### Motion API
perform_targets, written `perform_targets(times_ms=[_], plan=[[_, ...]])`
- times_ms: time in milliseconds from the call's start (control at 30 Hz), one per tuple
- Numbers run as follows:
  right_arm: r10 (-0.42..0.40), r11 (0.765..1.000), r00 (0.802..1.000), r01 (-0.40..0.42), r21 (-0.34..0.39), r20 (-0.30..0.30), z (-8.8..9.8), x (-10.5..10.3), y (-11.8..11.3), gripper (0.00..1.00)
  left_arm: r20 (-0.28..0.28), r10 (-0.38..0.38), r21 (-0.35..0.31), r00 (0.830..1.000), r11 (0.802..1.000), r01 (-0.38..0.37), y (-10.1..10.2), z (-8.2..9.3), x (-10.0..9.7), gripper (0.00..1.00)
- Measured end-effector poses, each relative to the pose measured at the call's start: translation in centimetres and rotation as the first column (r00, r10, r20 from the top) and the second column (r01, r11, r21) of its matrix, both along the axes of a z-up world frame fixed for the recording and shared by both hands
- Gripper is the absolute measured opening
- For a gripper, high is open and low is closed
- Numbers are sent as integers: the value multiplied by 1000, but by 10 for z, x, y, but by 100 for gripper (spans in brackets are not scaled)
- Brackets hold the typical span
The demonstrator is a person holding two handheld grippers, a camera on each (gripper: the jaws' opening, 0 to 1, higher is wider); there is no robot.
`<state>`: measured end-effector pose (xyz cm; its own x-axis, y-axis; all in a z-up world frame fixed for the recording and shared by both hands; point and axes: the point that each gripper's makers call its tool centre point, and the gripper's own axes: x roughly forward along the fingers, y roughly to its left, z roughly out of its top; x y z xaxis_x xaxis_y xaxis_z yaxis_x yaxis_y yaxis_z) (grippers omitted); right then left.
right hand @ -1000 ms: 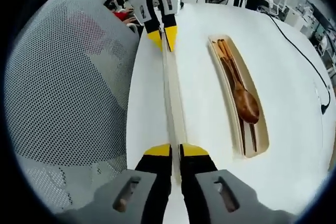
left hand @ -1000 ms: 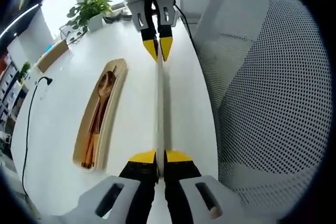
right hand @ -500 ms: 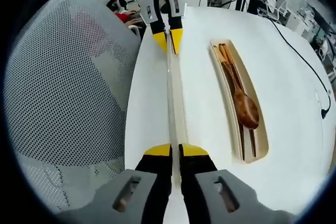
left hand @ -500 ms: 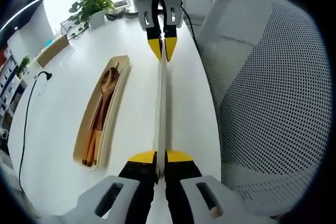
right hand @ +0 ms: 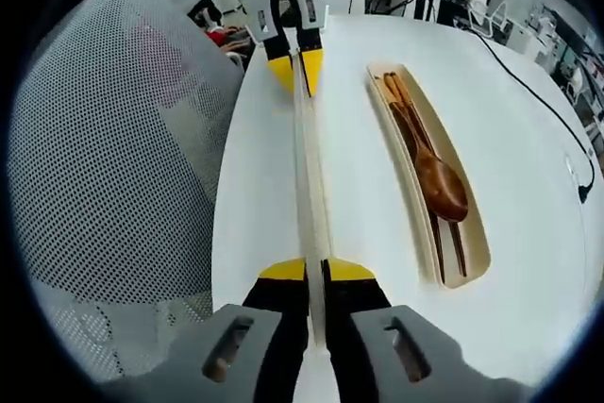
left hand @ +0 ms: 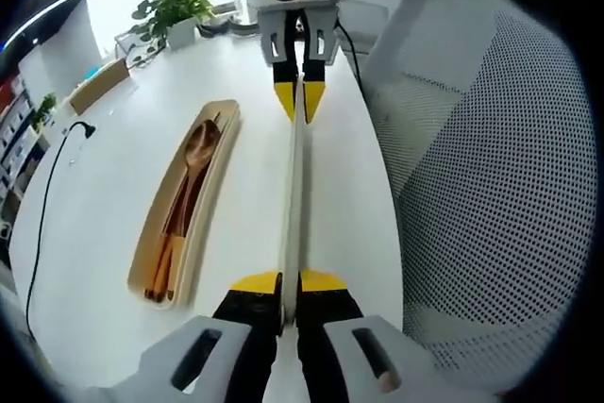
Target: Arrange the utensils inside the cutlery case until each visible utensil rests in its matching compartment.
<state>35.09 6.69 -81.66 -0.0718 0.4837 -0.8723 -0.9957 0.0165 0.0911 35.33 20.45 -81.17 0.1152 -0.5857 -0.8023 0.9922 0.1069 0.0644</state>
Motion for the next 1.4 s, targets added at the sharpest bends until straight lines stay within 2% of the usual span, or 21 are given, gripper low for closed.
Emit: perform_targets(times_ms=[133, 167, 233, 267, 367, 400, 467, 533, 600, 633, 667, 700, 733, 833, 900, 967, 1067, 1100, 1133, 1200, 1400], plan=[[-41, 999, 999, 40, -5, -31, 0, -1, 0, 4, -70, -22, 9, 997, 1000, 22, -1, -1, -11, 4], [-43, 999, 999, 43, -5, -23, 1, 0, 0, 4, -114, -25, 9, 993, 1000, 26, -1, -1, -18, 4], [-60, 998, 998, 60, 5, 3, 2, 5, 0, 8, -202, 12, -7, 979, 1000, -14, -3, 1, -26, 4], [-64, 998, 998, 64, 5, 1, 2, 5, 0, 9, -271, 36, -23, 962, 999, -44, -5, 3, -32, 4], [-55, 998, 998, 55, 9, 14, 3, 3, 2, 12, -298, 39, -31, 954, 998, -50, -3, 5, -34, 3], [-46, 999, 999, 45, 8, 24, 4, 3, 3, 13, -321, 48, -37, 946, 997, -63, -3, 6, -36, 3], [-22, 1000, 998, 21, 8, 57, 7, 4, 6, 15, -385, 81, -53, 919, 993, -110, -4, 9, -40, 3], [-4, 1000, 996, 3, 20, 91, 12, 7, 12, 17, -453, 116, -56, 884, 986, -158, -4, 13, -43, 3], [8, 999, 994, -11, 31, 112, 17, 8, 18, 18, -485, 116, -92, 867, 979, -183, -6, 18, -42, 3], [12, 999, 993, -15, 33, 115, 18, 7, 19, 18, -513, 133, -95, 848, 973, -210, -6, 20, -42, 3], [24, 999, 992, -28, 32, 124, 19, 7, 21, 19, -561, 144, -105, 815, 964, -243, -6, 25, -44, 3], [32, 999, 991, -36, 28, 131, 19, 6, 22, 19, -582, 150, -110, 799, 959, -260, -7, 27, -45, 3], [47, 999, 989, -50, 20, 140, 18, 6, 22, 20, -600, 153, -119, 785, 954, -277, -8, 29, -44, 3], [68, 998, 987, -70, 7, 148, 17, 4, 21, 22, -632, 157, -141, 759, 939, -312, -10, 35, -45, 3], [81, 997, 985, -83, 6, 154, 18, 4, 21, 22, -663, 166, -142, 730, 929, -341, -11, 38, -46, 3], [95, 995, 981, -97, 2, 166, 20, 5, 21, 22, -665, 166, -151, 728, 925, -349, -11, 40, -45, 3], [117, 993, 976, -117, -12, 183, 21, 4, 22, 22, -694, 175, -170, 698, 903, -396, -13, 45, -43, 3], [124, 992, 973, -124, -13, 192, 22, 5, 22, 22, -713, 181, -171, 677, 892, -419, -14, 47, -42, 3], [127, 992, 972, -127, -13, 198, 24, 5, 23, 22, -720, 185, -170, 669, 888, -428, -14, 47, -41, 3], [131, 991, 969, -133, -5, 208, 28, 6, 27, 23, -746, 186, -185, 639, 865, -467, -16, 52, -38, 3], [143, 987, 964, -155, 36, 225, 36, 3, 40, 35, -774, 172, -196, 610, 850, -489, -18, 58, -39, 3]])
